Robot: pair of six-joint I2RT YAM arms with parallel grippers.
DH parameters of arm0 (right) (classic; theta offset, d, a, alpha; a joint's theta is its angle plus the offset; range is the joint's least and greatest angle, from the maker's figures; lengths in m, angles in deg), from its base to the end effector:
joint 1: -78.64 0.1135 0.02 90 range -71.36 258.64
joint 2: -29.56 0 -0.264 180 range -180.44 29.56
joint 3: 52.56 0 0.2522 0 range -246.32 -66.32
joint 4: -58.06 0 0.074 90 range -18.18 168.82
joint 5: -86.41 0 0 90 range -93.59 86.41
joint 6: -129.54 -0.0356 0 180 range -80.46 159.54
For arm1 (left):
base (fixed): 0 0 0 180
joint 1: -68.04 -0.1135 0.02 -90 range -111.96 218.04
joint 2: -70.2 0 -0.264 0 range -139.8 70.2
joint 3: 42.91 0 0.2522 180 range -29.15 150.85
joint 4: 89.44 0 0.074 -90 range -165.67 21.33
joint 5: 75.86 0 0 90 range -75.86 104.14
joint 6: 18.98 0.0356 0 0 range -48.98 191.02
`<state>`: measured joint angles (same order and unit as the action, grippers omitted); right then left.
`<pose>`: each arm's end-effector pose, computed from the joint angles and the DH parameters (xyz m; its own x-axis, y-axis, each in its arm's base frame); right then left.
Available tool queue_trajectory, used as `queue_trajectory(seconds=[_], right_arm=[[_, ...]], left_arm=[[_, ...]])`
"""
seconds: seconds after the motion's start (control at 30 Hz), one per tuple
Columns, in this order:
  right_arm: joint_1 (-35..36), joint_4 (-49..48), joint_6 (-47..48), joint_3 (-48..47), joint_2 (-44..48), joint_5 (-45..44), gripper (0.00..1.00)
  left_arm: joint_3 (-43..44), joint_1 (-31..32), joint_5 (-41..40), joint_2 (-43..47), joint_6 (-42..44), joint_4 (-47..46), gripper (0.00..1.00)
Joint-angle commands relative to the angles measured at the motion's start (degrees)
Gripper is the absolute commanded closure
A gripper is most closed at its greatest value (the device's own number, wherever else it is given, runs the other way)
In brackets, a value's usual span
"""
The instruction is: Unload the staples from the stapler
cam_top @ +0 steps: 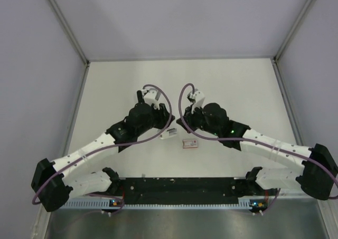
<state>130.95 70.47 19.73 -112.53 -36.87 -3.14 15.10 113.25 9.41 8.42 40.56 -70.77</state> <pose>0.1641 0.2128 0.2917 -0.4558 -0.0356 -0.8894 -0.6817 0.6564 0.3231 0.1768 -0.1739 0.2877 -0.5631 -0.1498 -0.8127 0.4270 0.7892 -0.4414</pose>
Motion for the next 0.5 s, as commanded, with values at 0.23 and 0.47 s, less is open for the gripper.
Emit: queue_trajectory(seconds=[0.23,0.47], right_arm=[[-0.46,-11.40,-2.77,1.92,-5.19,4.91,1.00],[-0.37,-11.75,-3.83,3.32,-5.55,5.88,1.00]], left_arm=[[3.30,-1.18,1.13,1.05,-1.71,-3.41,1.00],[2.60,-1.62,-0.28,1.92,-2.15,-4.47,1.00]])
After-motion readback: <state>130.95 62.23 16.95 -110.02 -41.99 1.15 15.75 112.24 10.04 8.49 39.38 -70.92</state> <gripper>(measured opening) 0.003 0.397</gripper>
